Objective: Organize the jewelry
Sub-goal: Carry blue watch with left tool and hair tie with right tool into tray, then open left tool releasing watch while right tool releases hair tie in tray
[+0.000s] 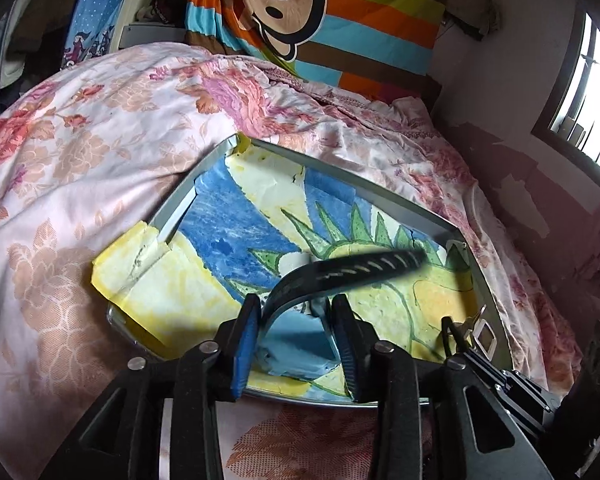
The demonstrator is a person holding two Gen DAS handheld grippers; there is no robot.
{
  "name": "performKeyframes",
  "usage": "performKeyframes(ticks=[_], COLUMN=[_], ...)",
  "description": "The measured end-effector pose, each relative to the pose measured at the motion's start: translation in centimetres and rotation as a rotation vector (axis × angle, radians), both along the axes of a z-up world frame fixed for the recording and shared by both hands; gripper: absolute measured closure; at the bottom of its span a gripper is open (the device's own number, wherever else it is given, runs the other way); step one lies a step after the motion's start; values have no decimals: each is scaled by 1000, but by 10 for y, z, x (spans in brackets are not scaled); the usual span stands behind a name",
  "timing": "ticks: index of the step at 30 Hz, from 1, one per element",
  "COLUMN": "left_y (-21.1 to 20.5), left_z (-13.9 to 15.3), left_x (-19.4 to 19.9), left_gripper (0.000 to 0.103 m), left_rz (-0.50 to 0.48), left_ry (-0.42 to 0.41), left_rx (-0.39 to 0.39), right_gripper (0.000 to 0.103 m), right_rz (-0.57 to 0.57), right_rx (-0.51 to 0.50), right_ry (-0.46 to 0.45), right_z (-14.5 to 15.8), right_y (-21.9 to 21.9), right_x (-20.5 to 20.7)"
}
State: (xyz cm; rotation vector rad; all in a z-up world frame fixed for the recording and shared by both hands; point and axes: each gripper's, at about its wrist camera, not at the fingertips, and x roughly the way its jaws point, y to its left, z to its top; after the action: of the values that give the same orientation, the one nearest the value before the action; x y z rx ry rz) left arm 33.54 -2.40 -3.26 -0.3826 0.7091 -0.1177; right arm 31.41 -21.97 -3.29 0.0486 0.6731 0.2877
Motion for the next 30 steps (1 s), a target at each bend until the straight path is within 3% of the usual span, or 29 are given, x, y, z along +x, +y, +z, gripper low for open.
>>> performKeyframes(ticks=[1, 2, 3, 5, 6, 9, 12, 15, 16, 18, 25, 30], left_y=[0, 0, 1, 4, 5, 8, 11, 14, 14, 13, 20, 25], left_z=[3, 5, 9, 18, 23, 37, 51, 65, 69, 76, 92, 96], left_x=[-1, -1, -4, -13, -16, -26, -42, -61, -69, -83, -142, -184], left_gripper=[60, 47, 35, 25, 23, 17, 5, 0, 0, 0, 0, 0], left_rz=[-5, -10, -10, 7, 9, 2, 13, 19, 18, 17, 43, 44], left_ry=[-2, -4, -13, -48, -62, -85, -116, -155, -167, -186, -249, -298], left_rx=[3, 4, 0, -3, 1, 18, 27, 35, 44, 70, 109, 167], right_gripper=[91, 89, 82, 66, 60, 56, 39, 32, 22, 11, 2, 2], right_rz=[-2, -3, -4, -6, -7, -12, -33, -68, -82, -94, -92, -79], right_rx=[-4, -7, -8, -2, 6, -1, -7, -2, 3, 7, -53, -70], right_ry=[3, 6, 6, 0, -7, -20, -50, -97, -119, -160, -295, -362], right_z=[0, 0, 1, 5, 8, 18, 32, 48, 54, 63, 88, 103], right_y=[0, 0, 1, 0, 0, 0, -1, -5, -6, -7, -5, 1], right_x=[0, 0, -1, -4, -7, -14, -26, -45, -54, -70, -136, -175])
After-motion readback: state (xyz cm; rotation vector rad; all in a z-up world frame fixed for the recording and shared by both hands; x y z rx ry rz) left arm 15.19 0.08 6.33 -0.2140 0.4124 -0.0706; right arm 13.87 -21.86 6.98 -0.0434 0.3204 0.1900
